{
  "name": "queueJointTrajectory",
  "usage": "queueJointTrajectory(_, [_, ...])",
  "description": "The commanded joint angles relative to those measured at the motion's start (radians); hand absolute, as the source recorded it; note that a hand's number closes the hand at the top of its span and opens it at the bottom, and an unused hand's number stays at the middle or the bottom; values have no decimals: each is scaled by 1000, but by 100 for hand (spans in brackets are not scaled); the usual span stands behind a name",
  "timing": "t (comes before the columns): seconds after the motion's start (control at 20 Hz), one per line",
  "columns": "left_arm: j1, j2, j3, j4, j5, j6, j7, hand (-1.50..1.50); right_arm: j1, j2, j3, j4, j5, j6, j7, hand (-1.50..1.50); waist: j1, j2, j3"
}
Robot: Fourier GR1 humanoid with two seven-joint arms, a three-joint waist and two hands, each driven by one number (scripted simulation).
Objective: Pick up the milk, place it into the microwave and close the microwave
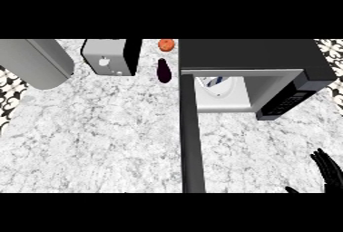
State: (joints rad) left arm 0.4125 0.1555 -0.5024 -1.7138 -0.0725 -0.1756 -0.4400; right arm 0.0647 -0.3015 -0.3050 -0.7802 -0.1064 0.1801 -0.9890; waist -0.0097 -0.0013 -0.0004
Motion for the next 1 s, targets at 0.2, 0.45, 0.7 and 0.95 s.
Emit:
queueJointTrajectory(0.2, [-194, -129, 45, 189, -95, 130, 35, 150, 102, -86, -52, -72, -102, 159, -14, -150, 0, 1, 0])
queueJointTrajectory(0.45, [-333, -125, -41, 257, -149, 60, 169, 150, 98, -142, -48, 36, -103, 231, -75, -150, -5, 3, 3])
queueJointTrajectory(0.7, [-432, -154, -178, 416, -144, 2, 278, 150, 98, -136, -21, -13, -111, 204, -50, -150, -20, 5, 1])
queueJointTrajectory(0.95, [-531, -155, -254, 552, -107, -22, 275, 150, 116, -187, -33, -29, -150, 261, -63, -150, -23, 4, 0])
